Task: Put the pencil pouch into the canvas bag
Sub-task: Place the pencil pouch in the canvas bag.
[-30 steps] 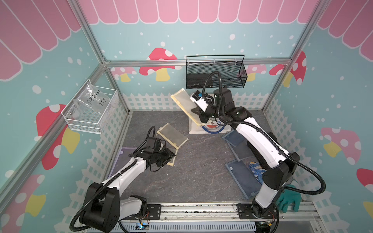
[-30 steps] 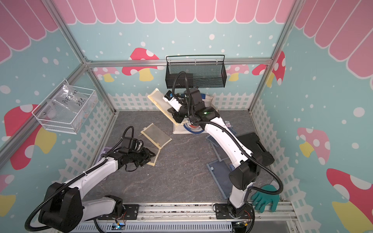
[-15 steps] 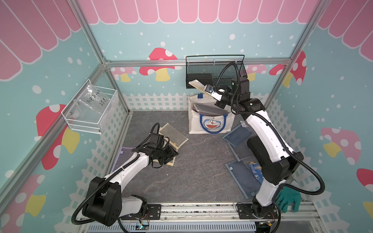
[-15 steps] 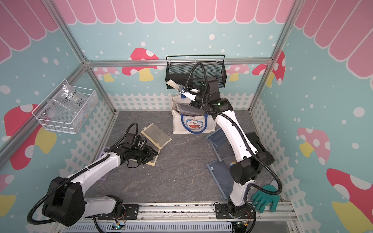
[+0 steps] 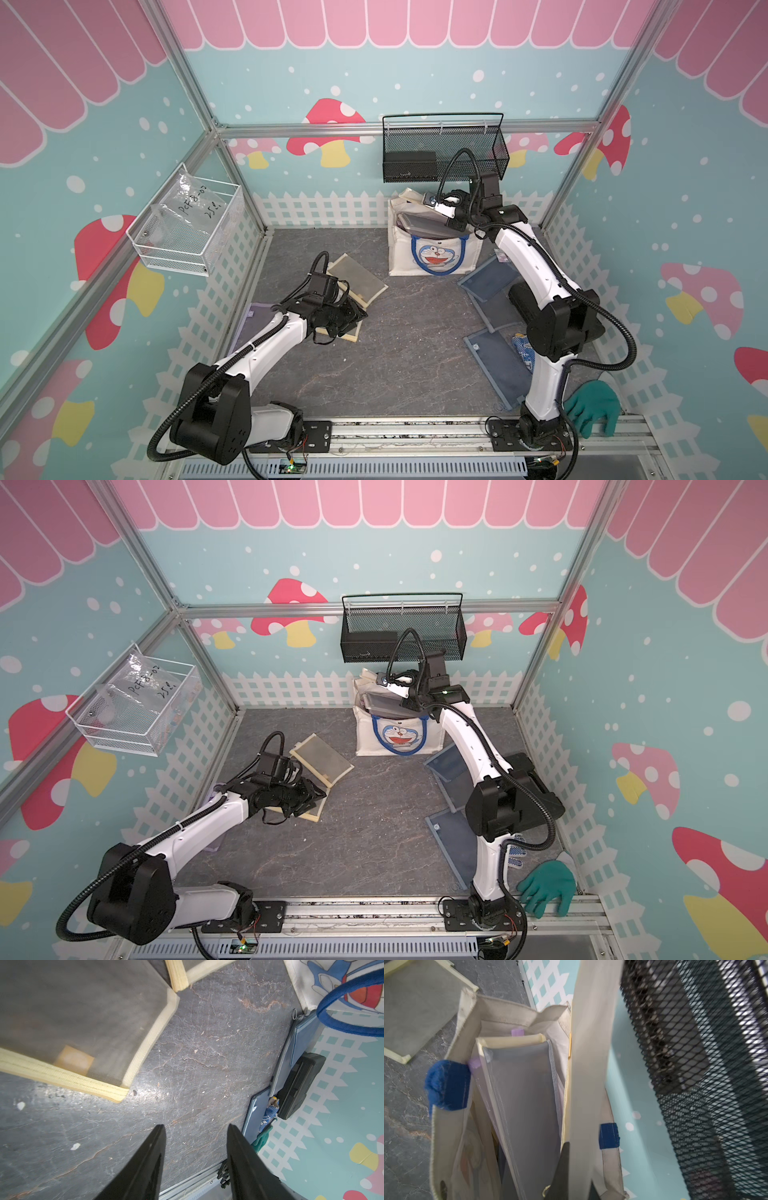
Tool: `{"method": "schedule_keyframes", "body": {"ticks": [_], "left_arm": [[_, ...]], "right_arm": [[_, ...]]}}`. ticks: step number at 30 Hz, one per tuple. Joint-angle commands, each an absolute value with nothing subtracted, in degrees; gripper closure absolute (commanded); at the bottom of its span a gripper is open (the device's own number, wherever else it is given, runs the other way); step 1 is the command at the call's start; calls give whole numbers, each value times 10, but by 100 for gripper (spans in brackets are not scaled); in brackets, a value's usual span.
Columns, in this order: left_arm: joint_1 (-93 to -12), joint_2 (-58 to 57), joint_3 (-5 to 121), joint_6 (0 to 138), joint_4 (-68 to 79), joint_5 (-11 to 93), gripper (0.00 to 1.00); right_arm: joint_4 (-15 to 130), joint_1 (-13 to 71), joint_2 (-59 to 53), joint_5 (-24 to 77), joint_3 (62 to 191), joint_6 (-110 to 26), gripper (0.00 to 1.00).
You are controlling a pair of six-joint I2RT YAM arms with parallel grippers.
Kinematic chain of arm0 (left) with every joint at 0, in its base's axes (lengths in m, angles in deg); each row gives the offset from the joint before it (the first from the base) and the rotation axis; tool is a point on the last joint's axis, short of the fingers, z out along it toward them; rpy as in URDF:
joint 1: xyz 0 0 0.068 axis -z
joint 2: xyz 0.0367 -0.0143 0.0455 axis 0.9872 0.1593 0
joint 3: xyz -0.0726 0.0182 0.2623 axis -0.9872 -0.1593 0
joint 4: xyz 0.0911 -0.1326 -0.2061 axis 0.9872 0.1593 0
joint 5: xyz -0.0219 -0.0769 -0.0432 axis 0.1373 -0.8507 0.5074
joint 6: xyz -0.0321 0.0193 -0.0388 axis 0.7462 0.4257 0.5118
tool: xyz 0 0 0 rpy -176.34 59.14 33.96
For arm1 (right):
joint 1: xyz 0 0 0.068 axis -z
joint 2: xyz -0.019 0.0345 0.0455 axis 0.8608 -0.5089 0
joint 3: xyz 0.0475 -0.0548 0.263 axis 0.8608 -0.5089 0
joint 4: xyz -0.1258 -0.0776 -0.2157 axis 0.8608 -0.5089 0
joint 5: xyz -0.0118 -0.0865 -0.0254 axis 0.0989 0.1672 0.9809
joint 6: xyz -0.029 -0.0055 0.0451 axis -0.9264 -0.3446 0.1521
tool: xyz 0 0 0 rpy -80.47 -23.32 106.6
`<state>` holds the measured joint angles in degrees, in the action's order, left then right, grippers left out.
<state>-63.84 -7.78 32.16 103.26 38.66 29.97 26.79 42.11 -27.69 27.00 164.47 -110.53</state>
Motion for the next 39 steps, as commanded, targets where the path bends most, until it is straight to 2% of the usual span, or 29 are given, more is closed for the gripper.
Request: {"method": "schedule_keyframes", "body": {"ticks": [1, 4, 11, 16, 24, 30, 32, 36, 39], "left_arm": [[-637, -75, 342, 1043, 377, 314, 50], [-637, -80, 344, 1044, 378, 318, 51], [-637, -82, 352, 1036, 384, 321, 50], [-637, -88, 366, 1025, 402, 335, 50], [-638, -113, 344, 1038, 401, 357, 50], [-656, -78, 387, 990, 466, 365, 34], [-680, -68, 390, 974, 465, 357, 30], [-731, -29, 403, 948, 438, 346, 30], [-743, 26, 435, 934, 408, 349, 32]], "right_arm": [[288, 422, -288, 271, 1617, -1123, 100], [297, 423, -288, 279, 1599, -1120, 97], [327, 423, -274, 282, 1590, -1090, 63], [338, 422, -244, 258, 1574, -1065, 48], [390, 419, -147, 180, 1496, -949, 47], [447, 414, -123, 163, 1466, -731, 46], [457, 408, -107, 147, 1443, -674, 44], [464, 385, -58, 107, 1380, -595, 38], [481, 352, -7, 99, 1307, -569, 24]]}}
